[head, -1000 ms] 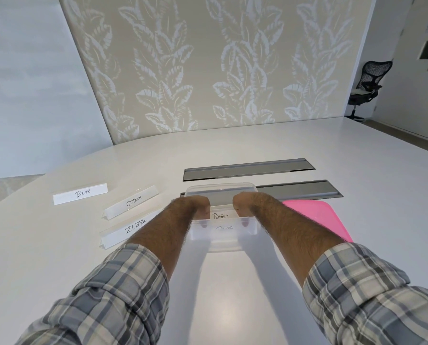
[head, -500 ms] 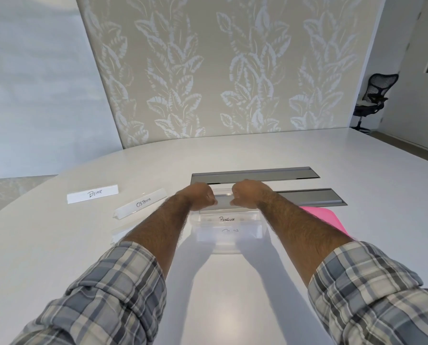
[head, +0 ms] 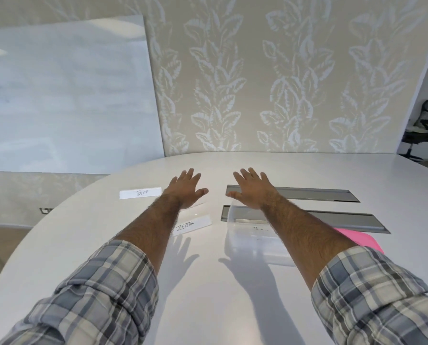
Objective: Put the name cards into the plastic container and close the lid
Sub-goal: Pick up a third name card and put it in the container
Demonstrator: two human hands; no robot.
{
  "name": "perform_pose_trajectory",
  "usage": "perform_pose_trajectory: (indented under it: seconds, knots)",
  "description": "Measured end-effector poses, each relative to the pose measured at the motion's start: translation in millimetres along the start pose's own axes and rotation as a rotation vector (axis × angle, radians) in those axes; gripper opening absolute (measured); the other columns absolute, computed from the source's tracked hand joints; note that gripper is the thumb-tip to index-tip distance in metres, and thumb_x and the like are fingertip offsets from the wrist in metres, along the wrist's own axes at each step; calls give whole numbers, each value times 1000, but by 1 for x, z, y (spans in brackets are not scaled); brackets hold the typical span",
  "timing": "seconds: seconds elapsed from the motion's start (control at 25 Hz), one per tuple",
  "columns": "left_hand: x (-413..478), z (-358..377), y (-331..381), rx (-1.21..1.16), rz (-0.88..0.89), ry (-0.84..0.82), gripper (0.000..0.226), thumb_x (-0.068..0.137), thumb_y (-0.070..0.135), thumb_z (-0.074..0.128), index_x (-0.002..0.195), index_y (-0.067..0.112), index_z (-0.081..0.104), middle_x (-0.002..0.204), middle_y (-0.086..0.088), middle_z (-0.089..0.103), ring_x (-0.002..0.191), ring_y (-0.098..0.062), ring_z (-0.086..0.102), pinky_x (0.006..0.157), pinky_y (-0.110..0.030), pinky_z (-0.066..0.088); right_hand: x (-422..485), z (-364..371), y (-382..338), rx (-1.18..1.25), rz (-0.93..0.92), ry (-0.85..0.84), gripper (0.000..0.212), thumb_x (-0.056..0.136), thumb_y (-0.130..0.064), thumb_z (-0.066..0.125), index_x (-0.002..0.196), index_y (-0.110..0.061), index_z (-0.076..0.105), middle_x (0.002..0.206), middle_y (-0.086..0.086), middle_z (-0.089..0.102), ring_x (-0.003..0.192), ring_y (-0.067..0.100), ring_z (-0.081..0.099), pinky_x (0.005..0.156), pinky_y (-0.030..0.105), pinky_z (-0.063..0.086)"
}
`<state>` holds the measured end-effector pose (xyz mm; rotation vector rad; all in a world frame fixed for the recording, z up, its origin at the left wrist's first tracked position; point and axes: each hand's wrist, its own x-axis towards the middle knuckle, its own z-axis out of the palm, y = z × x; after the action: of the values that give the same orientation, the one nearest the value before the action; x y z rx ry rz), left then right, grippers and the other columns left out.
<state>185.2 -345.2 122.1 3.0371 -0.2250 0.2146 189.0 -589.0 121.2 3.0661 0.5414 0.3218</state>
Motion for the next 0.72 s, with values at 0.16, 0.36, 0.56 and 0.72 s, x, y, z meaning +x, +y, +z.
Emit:
perform_pose_trajectory:
  seconds: [0.16, 0.36, 0.56, 0.72]
  knots:
    - [-28, -17, -49, 31, -85, 23, 76, 100, 61, 33, 160, 20, 10, 168, -5, -4, 155, -24, -2, 123, -47, 8, 15, -12, -41, 11, -68, 35, 82, 95, -69, 26, 159, -21, 6, 166, 7, 8, 154, 27, 4, 122, 53, 8]
    - [-62, -37, -117, 52, -164, 45, 77, 100, 61, 32, 160, 18, 9, 168, -3, -5, 154, -21, -4, 124, -45, 5, 38, -23, -96, 31, -145, 48, 82, 96, -69, 24, 159, -21, 1, 167, 6, 5, 154, 26, 2, 123, 51, 6]
    - [-70, -56, -189, 43, -185, 67, 76, 100, 61, 31, 160, 18, 11, 168, -2, -5, 154, -19, -4, 124, -44, 5, 73, -26, -153, 25, -156, 31, 83, 96, -68, 24, 159, -19, 1, 167, 7, 2, 154, 25, 0, 123, 50, 4]
    - [-63, -66, -244, 62, -181, 67, 76, 101, 60, 31, 160, 18, 11, 168, -2, -4, 155, -20, -4, 124, -44, 4, 107, -27, -196, 22, -136, 39, 84, 96, -68, 25, 159, -16, 3, 167, 7, 2, 154, 25, -1, 123, 50, 4]
